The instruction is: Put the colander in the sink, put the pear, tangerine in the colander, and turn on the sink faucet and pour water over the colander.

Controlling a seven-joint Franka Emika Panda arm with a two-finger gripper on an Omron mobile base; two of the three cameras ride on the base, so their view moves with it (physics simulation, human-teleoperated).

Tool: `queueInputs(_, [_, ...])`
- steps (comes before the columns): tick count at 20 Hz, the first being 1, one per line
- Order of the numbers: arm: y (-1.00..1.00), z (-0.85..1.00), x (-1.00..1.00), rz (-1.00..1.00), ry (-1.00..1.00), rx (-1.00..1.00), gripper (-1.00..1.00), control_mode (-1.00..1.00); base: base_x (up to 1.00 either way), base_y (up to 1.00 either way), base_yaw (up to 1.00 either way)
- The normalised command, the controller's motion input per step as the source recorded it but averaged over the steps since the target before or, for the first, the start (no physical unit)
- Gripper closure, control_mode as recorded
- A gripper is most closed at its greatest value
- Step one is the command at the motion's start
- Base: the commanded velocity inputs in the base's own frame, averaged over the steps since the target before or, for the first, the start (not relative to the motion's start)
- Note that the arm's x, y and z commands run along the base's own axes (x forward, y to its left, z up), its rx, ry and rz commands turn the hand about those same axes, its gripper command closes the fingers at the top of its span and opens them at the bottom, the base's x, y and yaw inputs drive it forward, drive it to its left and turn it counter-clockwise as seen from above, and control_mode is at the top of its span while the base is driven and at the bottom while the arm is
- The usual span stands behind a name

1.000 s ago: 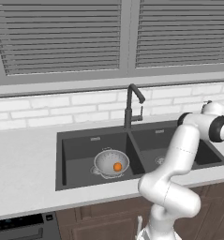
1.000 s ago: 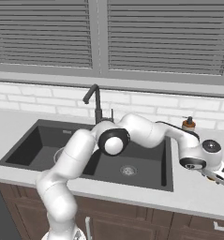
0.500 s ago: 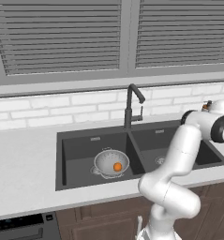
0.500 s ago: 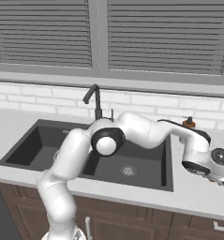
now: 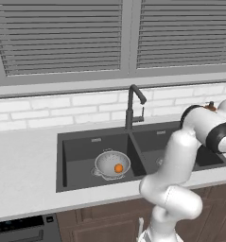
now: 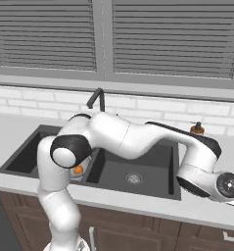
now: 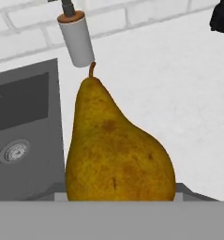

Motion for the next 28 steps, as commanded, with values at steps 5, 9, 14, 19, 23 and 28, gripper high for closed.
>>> queueInputs(5, [1.0, 1.0, -0.26, 0.0, 0.01, -0.14, 1.0, -1.0, 0.0, 0.0, 0.0])
queueInputs(9, [1.0, 0.99, -0.27, 0.0, 0.0, -0.21, 1.0, -1.0, 0.0, 0.0, 0.0])
queueInputs(14, [1.0, 0.81, -0.34, 0.0, 0.0, -0.25, 1.0, -1.0, 0.0, 0.0, 0.0])
queueInputs(19, [1.0, 0.58, -0.19, 0.0, 0.07, -0.28, 1.0, -1.0, 0.0, 0.0, 0.0])
queueInputs(23, [1.0, 0.38, -0.04, 0.0, 0.24, -0.27, 1.0, -1.0, 0.0, 0.0, 0.0])
queueInputs(28, [1.0, 0.15, -0.02, 0.0, 0.21, -0.12, 1.0, -1.0, 0.0, 0.0, 0.0])
